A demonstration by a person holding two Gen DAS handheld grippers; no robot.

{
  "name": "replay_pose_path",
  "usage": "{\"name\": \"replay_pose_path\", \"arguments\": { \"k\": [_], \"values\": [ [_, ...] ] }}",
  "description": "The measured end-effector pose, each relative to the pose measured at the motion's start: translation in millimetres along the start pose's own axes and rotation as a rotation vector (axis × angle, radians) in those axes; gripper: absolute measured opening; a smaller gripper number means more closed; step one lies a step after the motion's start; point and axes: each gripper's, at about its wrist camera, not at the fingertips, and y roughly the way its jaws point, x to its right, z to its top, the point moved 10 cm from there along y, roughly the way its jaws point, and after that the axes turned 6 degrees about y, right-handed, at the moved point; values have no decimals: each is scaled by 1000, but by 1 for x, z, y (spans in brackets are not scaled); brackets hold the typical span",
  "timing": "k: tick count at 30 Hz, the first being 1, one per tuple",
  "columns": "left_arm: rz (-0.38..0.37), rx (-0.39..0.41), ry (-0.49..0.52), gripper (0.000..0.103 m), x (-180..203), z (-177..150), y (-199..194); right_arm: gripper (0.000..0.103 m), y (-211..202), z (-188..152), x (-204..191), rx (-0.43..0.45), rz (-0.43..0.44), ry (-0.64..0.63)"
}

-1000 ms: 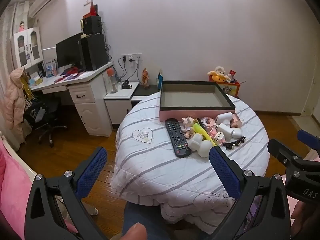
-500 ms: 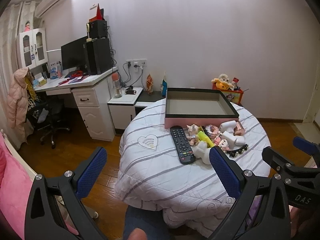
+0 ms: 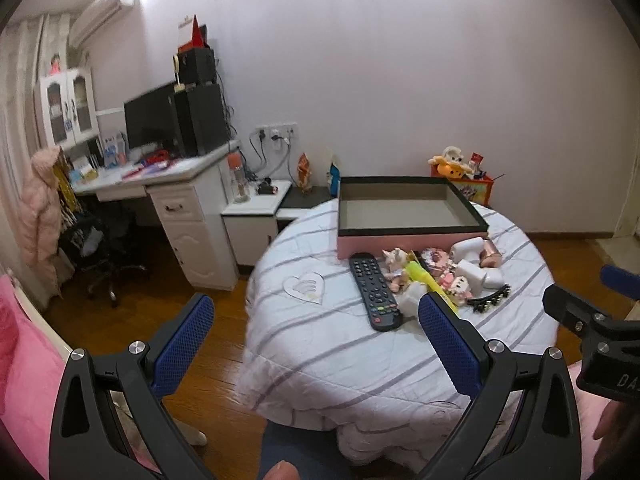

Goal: Organize rigid objects
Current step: 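Move both tools toward the items beside the pink box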

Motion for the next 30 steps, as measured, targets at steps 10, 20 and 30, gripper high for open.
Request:
{"name": "replay_pose_path", "arguments": {
  "k": [10, 20, 30],
  "values": [
    [-31, -33, 10, 103, 11, -11, 4, 103, 6, -5, 1, -15, 3, 3],
    [-18, -35, 0, 103, 7, 1, 25, 103, 25, 1, 2, -52, -22, -36],
    [-68, -94, -12, 103, 21, 8, 62, 103, 49, 17, 26, -103, -20, -11]
  ]
}}
